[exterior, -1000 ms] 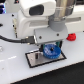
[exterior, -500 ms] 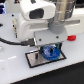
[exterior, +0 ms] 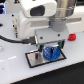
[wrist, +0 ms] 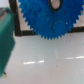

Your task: Insert the blue gear onto the right peg, followed by the red gear

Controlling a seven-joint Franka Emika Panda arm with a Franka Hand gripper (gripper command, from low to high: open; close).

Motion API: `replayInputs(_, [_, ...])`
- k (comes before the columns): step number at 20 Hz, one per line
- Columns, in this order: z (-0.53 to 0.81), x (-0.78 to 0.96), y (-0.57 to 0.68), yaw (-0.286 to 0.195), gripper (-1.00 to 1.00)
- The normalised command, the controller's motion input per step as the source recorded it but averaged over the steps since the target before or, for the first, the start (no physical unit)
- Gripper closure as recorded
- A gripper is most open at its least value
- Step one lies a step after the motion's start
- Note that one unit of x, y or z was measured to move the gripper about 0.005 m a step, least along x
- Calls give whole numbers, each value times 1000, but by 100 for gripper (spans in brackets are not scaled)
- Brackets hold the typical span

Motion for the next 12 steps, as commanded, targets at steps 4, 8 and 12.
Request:
replayInputs(4, [593, -56, 202, 0, -100])
replayInputs(8, [214, -338, 291, 0, -100])
replayInputs(12, [70, -755, 254, 0, -100])
